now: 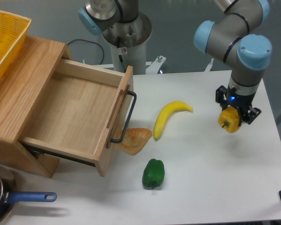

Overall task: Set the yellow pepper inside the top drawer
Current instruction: 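Lift the held yellow pepper up with the gripper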

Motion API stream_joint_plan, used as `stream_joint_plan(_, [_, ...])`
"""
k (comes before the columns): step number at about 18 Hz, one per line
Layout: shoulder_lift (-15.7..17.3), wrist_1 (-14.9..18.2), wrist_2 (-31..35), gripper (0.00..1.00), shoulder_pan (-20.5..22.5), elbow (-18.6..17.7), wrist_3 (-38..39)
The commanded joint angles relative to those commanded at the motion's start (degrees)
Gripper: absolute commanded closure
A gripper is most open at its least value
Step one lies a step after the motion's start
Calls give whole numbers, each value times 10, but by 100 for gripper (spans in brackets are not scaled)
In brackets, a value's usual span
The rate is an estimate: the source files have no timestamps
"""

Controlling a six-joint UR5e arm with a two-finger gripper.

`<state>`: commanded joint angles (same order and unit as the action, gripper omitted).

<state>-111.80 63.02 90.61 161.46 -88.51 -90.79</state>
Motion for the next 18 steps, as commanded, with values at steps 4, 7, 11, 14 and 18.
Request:
stream_joint_plan(4, [1,0,0,70,0,1,0])
stream_joint_plan(7, [4,0,-1,70,1,0,0])
stream_joint_plan(11, [17,1,-2,70,2,0,5])
stream_joint_plan(14, [31,20,-3,70,3,0,6])
stream_joint_plan(18, [47,54,-5,70,2,0,8])
